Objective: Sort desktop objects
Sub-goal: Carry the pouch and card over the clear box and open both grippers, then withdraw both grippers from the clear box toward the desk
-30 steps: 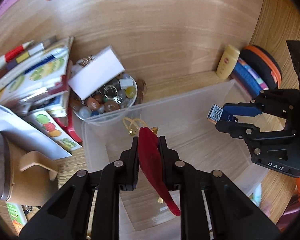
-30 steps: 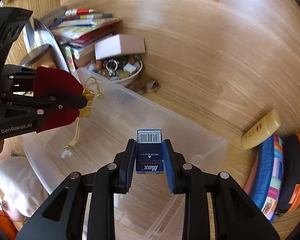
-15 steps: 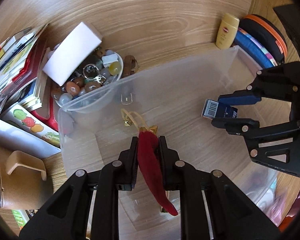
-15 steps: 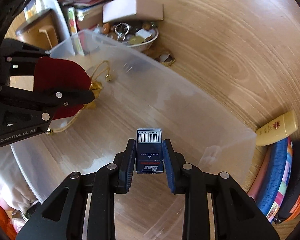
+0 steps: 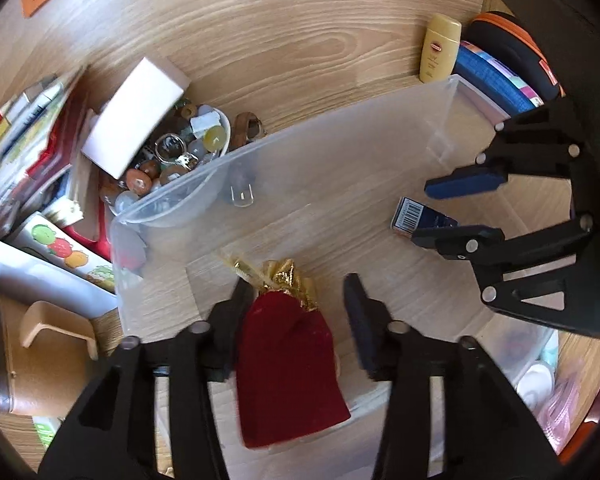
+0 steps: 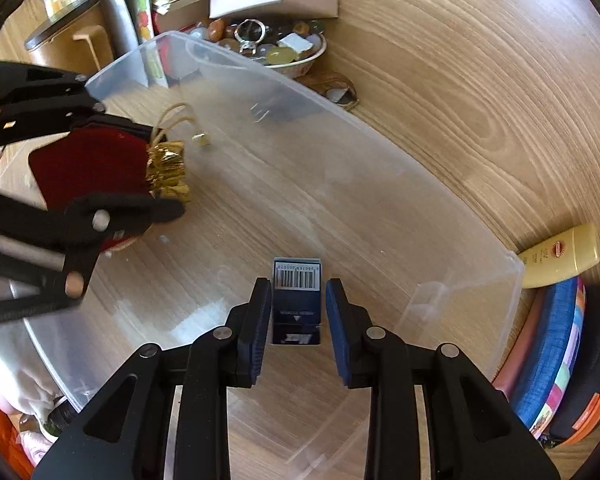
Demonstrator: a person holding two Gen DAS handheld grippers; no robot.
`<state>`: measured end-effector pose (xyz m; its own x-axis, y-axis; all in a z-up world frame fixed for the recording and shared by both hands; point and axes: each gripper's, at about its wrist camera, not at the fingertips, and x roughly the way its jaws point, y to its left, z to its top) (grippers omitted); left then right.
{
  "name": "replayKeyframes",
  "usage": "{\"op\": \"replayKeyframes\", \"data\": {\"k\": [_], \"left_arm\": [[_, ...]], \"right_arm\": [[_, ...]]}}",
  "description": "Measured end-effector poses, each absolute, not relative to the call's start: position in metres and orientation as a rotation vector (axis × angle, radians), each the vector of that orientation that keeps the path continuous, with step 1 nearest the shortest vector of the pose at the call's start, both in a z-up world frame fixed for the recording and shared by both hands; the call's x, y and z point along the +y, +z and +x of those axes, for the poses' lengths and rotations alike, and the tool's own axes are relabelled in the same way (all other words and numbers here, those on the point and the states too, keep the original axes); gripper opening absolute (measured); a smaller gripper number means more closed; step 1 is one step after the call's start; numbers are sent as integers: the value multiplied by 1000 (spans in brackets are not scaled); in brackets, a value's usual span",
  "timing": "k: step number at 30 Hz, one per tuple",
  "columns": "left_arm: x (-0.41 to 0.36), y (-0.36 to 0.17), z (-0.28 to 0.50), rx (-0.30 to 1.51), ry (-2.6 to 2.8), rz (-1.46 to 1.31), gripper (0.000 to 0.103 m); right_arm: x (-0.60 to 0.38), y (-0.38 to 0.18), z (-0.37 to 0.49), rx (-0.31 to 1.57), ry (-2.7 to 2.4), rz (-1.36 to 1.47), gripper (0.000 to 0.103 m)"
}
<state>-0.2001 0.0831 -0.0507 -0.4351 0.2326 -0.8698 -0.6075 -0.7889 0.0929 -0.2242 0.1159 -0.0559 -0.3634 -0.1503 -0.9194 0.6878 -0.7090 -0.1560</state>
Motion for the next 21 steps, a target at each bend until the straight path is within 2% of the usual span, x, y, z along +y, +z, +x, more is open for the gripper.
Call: {"op": "replayKeyframes", "data": {"k": [1, 3, 8, 10, 12, 17, 21], "left_arm": [[82, -49, -199, 552, 2245, -1255, 60], [80, -43, -196, 555, 2261, -1237, 60], [75, -27, -189, 550, 2318, -1197, 64], [68, -21, -186, 554, 2356, -1170, 75], [61, -12, -183, 552, 2392, -1139, 77], [44, 7, -175, 507, 2444, -1099, 79], [36, 20, -168, 445, 2474, -1068, 89]], "right_arm": [[118, -53, -224, 717, -2116, 1332, 34], [122, -45, -222, 694, -2146, 1303, 48], [127, -23, -214, 670, -2207, 1240, 53], [131, -11, -207, 658, -2239, 1202, 60], [134, -2, -204, 643, -2276, 1153, 69], [144, 19, -190, 616, -2314, 1091, 70], [145, 20, -177, 592, -2335, 1052, 75]]}}
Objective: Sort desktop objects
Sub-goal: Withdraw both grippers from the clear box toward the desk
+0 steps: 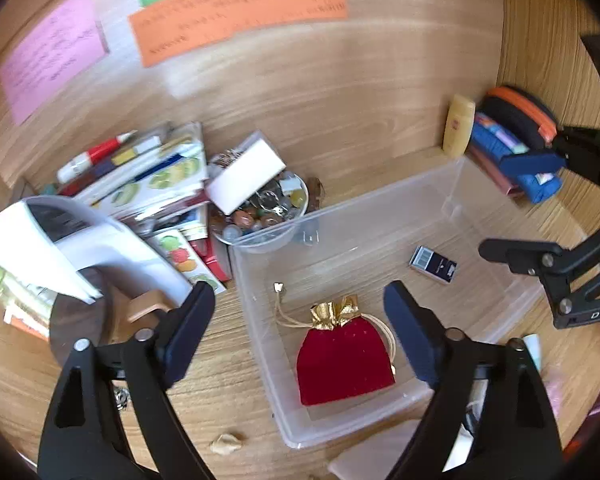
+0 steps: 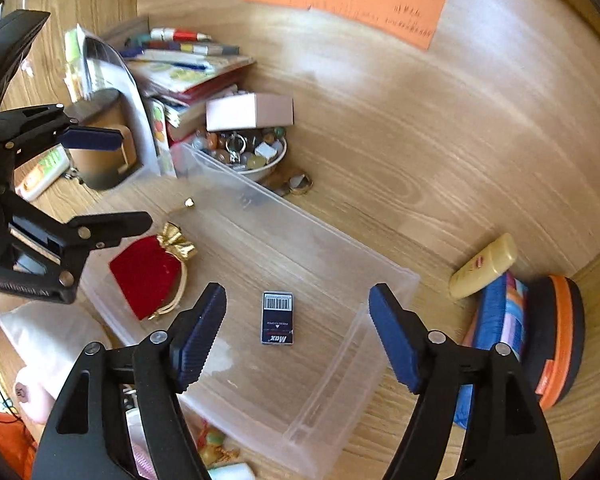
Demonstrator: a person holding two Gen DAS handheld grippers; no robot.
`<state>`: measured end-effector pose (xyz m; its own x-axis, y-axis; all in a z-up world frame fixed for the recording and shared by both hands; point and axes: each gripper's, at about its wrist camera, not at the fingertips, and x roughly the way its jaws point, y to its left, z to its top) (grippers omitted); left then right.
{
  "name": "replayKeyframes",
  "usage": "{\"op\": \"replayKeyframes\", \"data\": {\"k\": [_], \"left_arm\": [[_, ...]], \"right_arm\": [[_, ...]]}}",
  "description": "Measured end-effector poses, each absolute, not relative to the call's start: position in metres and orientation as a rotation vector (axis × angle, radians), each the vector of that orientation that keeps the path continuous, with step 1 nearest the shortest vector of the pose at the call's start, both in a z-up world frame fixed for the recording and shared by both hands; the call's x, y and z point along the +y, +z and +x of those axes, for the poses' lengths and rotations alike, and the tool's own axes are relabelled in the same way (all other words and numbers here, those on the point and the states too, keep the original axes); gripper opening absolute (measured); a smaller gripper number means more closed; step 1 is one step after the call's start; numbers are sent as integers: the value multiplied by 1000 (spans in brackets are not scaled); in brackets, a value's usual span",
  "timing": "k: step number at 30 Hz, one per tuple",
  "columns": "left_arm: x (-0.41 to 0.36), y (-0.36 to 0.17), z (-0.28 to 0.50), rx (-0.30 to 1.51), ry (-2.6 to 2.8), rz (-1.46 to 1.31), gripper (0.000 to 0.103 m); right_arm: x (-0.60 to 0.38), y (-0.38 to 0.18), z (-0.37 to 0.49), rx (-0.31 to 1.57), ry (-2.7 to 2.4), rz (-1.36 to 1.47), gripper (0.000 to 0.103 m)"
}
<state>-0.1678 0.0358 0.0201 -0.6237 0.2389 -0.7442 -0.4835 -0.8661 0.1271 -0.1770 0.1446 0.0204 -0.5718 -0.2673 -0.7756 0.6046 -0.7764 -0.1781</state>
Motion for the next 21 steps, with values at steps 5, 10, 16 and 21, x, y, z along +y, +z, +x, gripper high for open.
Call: {"op": "replayKeyframes", "data": {"k": [5, 10, 16, 21], "left_arm": [[11, 42, -151, 354, 2546, -1010, 95], [-25, 50, -135, 296, 2601, -1002, 97], [-60, 29, -124, 261, 2638, -1098, 97], [-81, -3, -121, 216, 2628, -1224, 97]], "right_arm": [[150, 41, -152, 576, -2363, 981, 79], [164, 49, -132, 566, -2384, 931, 80], [175, 46, -107, 546, -2396, 908, 81], [183, 33, -91, 548, -2401, 924, 81]]}}
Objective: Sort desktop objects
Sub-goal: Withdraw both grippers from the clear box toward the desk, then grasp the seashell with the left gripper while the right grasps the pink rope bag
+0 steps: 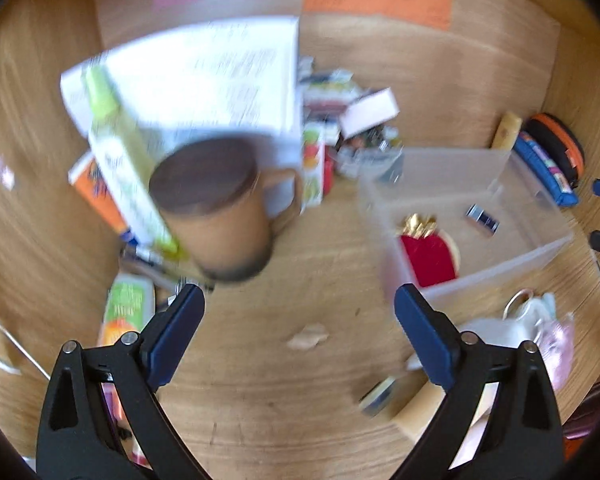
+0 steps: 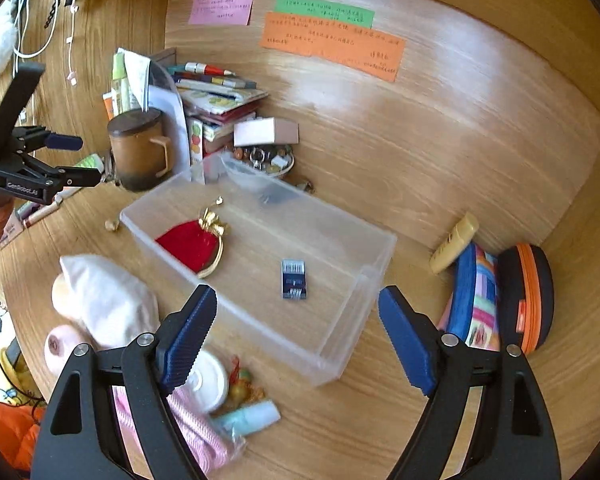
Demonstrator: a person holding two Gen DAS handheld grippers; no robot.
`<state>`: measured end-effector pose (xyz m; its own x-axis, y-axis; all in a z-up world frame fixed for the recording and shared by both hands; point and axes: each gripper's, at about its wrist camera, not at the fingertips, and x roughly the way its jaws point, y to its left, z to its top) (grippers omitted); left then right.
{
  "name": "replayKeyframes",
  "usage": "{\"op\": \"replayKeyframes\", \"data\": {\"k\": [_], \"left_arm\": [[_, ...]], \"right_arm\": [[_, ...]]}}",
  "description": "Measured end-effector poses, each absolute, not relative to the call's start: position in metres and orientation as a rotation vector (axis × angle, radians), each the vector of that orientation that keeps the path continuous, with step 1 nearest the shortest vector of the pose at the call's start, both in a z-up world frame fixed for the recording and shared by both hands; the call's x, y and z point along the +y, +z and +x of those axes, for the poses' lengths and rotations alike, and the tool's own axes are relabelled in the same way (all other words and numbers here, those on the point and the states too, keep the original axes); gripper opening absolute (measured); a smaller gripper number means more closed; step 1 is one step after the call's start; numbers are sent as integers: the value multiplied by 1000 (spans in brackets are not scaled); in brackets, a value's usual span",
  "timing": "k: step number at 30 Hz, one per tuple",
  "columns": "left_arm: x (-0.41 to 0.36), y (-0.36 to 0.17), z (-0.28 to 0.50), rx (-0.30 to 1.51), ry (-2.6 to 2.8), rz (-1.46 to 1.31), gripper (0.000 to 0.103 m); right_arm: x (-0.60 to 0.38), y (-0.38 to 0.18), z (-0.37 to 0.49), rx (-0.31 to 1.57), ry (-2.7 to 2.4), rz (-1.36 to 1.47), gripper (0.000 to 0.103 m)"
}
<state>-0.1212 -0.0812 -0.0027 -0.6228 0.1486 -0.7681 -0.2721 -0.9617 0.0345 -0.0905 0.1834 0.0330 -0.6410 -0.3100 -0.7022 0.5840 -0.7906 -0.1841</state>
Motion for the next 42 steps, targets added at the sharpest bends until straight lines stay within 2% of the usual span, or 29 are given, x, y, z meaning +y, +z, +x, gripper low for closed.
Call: {"op": "replayKeyframes", "data": {"k": [7, 15, 17, 21, 23, 26, 32, 37, 42], "left_arm": [[-93, -46, -117, 206, 2601, -1320, 97], [-93, -71, -118, 213, 2579, -1353, 96], [-94, -74, -118, 206, 2574, -1354, 93], [-92, -81, -121, 206, 2556, -1373, 79], [-92, -83, -123, 203, 2552, -1375, 77], [-91, -86, -124, 209, 2548, -1377, 69], [-93, -86, -125, 210, 2554, -1360, 65], [-97, -85, -124, 193, 2564, -1345, 58], [-96, -85, -128, 199, 2567, -1323, 51]], "right_arm": [[194, 3, -78, 510, -2403, 1006, 81], [226, -27, -79, 356, -2436, 1123, 81], [238, -33, -80, 308, -2477, 1144, 81], [246, -44, -79, 275, -2460, 1196, 81], [243, -51, -79, 279, -2437, 1219, 80], [235, -59, -78, 304, -2400, 1239, 79], [229, -66, -84, 280, -2353, 1274, 76], [231, -51, -83, 175, -2310, 1262, 76], [211, -36, -58, 247, -2260, 1199, 78]]}}
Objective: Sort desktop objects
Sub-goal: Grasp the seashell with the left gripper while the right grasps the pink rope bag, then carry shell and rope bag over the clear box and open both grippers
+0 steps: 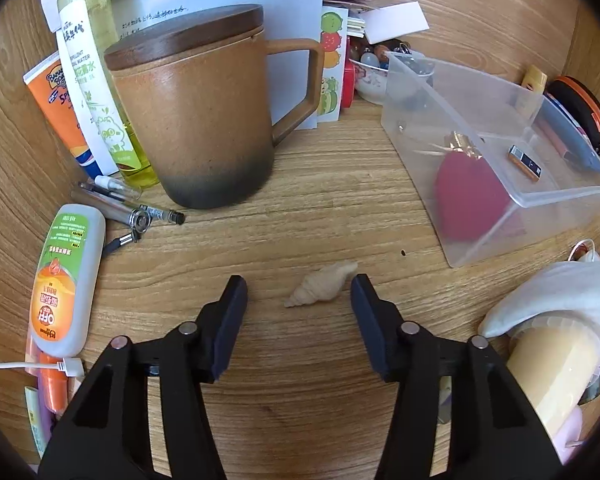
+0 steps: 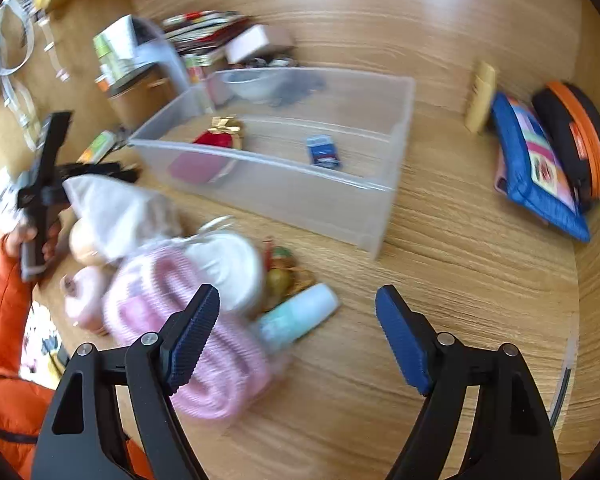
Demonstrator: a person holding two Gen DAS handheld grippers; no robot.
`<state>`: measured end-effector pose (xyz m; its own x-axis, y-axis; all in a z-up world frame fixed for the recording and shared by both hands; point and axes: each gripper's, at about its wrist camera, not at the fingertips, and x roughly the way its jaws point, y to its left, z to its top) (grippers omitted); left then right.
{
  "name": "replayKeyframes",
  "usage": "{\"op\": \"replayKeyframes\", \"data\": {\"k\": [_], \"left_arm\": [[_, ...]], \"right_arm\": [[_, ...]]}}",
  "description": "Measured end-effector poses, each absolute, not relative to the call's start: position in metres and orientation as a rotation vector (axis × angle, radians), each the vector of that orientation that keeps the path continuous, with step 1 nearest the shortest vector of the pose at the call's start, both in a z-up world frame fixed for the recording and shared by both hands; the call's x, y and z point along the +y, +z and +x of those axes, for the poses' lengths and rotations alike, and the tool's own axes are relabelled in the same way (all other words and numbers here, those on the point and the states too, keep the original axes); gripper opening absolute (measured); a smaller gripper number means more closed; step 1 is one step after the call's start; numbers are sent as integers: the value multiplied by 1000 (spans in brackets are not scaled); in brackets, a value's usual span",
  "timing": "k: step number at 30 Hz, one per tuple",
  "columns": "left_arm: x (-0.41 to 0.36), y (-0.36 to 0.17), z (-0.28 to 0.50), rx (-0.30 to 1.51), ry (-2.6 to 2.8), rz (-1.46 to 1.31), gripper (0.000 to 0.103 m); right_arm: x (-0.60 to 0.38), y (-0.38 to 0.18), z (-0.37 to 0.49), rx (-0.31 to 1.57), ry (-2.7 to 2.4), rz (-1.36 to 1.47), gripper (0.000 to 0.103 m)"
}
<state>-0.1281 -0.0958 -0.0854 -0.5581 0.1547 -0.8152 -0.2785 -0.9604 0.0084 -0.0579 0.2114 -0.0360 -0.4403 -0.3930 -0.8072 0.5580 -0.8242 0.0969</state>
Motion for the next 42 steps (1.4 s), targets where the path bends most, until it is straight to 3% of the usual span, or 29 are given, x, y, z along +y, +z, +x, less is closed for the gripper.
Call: {"op": "replayKeyframes", "data": {"k": [5, 7, 12, 18, 23, 29, 31, 38, 42], "left_arm": [[-86, -86, -134, 213, 2557, -1306, 46], [-81, -85, -133, 227, 2541, -1299, 32], [-76, -84, -125, 250, 2533, -1291, 17], [-81, -84, -113, 219, 2537, -1295, 17], [-90, -82, -99, 166, 2550, -1291, 17], [-99, -77, -86, 115, 2553, -1273, 17], [-99, -73, -82, 98, 2552, -1261, 17], [-93, -56, -68, 86, 2550, -1187, 17], [-88, -51, -68, 78, 2542, -1168, 17]], "right_arm": [[193, -36, -39, 336, -2193, 1172, 79], [186, -37, -35, 367, -2169, 1175, 79], [174, -40, -22, 462, -2130, 1152, 79], [156, -47, -10, 599, -2065, 1130, 81], [136, -60, -6, 792, -2050, 1096, 91], [123, -74, -14, 901, -2001, 1097, 91], [122, -75, -14, 933, -2015, 1066, 87], [126, -62, -12, 893, -2031, 1032, 59], [129, -56, -8, 838, -2031, 1044, 56]]}}
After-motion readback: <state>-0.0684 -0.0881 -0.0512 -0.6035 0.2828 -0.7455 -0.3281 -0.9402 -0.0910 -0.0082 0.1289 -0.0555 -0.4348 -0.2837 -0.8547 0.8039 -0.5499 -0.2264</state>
